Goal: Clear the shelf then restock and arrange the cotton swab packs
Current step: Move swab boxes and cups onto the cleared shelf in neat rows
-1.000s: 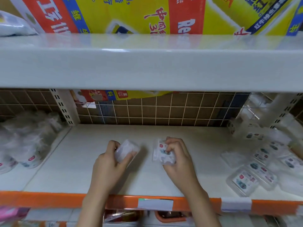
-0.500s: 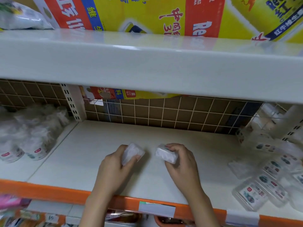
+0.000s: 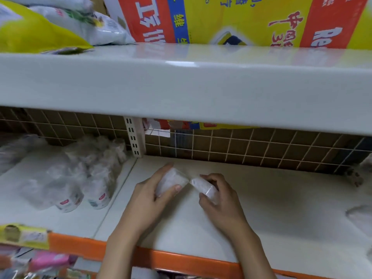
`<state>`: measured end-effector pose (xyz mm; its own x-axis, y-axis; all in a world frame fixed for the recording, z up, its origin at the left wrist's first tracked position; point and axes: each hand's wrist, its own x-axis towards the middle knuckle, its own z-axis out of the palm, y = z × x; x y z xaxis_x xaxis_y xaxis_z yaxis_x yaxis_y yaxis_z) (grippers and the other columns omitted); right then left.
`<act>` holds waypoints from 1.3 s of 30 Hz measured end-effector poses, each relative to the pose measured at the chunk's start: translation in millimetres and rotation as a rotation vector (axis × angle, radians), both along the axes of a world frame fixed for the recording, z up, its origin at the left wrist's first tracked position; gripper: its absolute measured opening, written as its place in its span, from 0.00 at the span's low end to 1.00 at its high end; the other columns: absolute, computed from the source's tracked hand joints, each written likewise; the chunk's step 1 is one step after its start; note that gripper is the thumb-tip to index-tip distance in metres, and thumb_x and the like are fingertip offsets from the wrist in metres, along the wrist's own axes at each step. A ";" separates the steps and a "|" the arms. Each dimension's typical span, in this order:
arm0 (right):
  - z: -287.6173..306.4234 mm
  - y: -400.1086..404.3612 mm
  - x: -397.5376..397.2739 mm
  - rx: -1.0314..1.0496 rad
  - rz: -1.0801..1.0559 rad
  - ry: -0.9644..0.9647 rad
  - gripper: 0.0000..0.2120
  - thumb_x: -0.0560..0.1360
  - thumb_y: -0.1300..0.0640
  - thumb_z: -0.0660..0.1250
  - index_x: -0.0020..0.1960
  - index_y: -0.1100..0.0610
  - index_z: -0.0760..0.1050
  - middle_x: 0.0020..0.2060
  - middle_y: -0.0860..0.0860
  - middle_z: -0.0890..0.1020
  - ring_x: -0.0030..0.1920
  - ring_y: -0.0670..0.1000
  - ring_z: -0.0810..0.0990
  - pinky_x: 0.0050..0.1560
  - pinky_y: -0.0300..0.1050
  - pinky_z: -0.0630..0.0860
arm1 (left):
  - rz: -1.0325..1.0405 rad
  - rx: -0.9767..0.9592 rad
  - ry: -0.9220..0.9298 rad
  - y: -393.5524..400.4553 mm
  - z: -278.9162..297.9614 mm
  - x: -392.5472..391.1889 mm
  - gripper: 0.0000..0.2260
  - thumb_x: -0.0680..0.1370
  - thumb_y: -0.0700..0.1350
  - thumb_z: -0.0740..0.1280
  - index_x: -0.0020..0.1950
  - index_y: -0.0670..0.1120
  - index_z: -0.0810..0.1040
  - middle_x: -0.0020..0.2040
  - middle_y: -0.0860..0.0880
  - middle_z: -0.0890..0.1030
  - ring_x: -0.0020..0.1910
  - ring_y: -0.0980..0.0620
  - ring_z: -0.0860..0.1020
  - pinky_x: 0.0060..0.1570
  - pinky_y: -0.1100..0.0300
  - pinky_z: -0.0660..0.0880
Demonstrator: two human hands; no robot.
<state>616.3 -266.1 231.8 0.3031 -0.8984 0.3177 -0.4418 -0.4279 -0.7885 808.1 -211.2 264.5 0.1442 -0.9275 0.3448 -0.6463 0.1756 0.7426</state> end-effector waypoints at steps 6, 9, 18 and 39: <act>1.9 25.6 91.9 0.003 -0.010 -0.035 0.19 0.74 0.55 0.67 0.54 0.35 0.62 0.51 0.35 0.72 0.51 0.39 0.73 0.49 0.38 0.74 | -0.068 0.023 -0.188 12.9 1.6 99.9 0.29 0.70 0.70 0.57 0.69 0.68 0.54 0.65 0.68 0.62 0.64 0.69 0.62 0.57 0.83 0.53; -0.8 40.5 120.0 0.016 -0.022 -0.083 0.20 0.76 0.56 0.65 0.56 0.36 0.60 0.54 0.32 0.68 0.54 0.29 0.68 0.49 0.23 0.66 | -0.063 -0.007 -0.192 20.9 4.8 130.8 0.28 0.71 0.69 0.55 0.68 0.68 0.47 0.64 0.68 0.60 0.64 0.66 0.60 0.60 0.74 0.55; -6.6 38.7 144.0 -0.116 -0.002 0.043 0.33 0.76 0.57 0.65 0.67 0.33 0.50 0.63 0.40 0.61 0.63 0.30 0.61 0.61 0.23 0.58 | 0.066 -0.070 -0.333 30.0 1.2 168.6 0.37 0.67 0.65 0.62 0.70 0.45 0.68 0.60 0.44 0.77 0.57 0.50 0.65 0.51 0.52 0.67; 17.4 25.8 275.6 -0.259 -0.027 0.131 0.28 0.69 0.45 0.66 0.68 0.47 0.65 0.59 0.50 0.72 0.58 0.49 0.70 0.56 0.44 0.67 | 0.220 -0.094 -0.400 44.8 -0.3 295.7 0.30 0.67 0.62 0.63 0.62 0.44 0.77 0.54 0.44 0.77 0.51 0.41 0.75 0.49 0.47 0.73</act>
